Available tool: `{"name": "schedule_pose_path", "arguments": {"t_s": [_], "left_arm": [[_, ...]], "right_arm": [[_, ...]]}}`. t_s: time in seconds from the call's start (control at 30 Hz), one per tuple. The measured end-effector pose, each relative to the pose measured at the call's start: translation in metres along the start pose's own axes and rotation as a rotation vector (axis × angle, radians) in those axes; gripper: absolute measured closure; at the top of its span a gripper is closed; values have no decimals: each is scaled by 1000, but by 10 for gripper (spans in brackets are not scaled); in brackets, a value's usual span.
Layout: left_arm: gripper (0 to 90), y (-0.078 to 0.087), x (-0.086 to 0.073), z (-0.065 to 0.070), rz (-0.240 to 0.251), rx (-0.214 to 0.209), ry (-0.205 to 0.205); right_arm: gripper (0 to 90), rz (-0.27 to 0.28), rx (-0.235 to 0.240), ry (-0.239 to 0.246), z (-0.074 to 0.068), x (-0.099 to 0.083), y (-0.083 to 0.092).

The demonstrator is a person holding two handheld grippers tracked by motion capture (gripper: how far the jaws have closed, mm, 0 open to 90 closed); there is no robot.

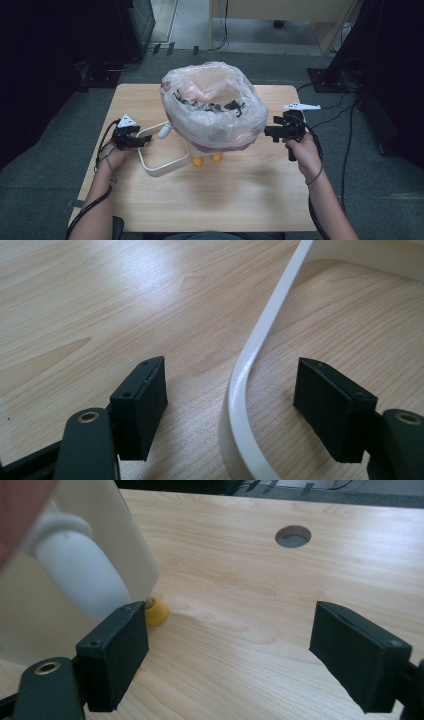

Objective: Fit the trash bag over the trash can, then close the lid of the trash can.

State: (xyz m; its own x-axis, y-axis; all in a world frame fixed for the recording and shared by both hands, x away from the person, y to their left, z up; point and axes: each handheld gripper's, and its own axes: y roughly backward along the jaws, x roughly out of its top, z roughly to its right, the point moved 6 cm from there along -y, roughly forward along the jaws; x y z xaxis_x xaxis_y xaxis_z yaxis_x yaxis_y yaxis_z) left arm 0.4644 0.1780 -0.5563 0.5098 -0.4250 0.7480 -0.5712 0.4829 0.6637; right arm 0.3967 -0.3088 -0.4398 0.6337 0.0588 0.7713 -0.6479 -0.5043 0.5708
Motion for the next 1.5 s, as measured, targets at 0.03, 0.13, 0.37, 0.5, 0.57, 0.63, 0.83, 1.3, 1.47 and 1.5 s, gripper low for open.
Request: {"name": "schedule_pose_path", "arguments": {"t_s": [0.03,0.13,0.37,0.5,0.57,0.63,0.83,1.3,1.47,1.5], "left_arm": [[296,0,0,0,0,0,0],[296,0,0,0,0,0,0],[296,0,0,0,2,0,1],[298,0,0,0,1,1,1],[299,0,0,0,1,1,0],[314,1,0,0,4,-3,-4],[364,2,-1,-1,10,1,5],[783,5,-1,-7,31,-31,9],[792,6,-2,-8,31,-63,27],[792,6,-2,-9,31,-67,31]], "right_arm": [[157,-2,-1,-4,1,-3,-2],[157,-2,-14,6,1,-17,-10],[157,-72,-66,24,14,-79,-41],[157,-78,-97,58,17,-94,-46],[157,-82,-115,62,18,-99,-48],[157,-84,-108,58,18,-103,-51],[156,-90,-153,106,21,-109,-55],[148,-98,-202,167,19,-110,-59],[149,-93,-220,155,18,-111,-58],[148,-93,-220,156,18,-111,-58]]}}
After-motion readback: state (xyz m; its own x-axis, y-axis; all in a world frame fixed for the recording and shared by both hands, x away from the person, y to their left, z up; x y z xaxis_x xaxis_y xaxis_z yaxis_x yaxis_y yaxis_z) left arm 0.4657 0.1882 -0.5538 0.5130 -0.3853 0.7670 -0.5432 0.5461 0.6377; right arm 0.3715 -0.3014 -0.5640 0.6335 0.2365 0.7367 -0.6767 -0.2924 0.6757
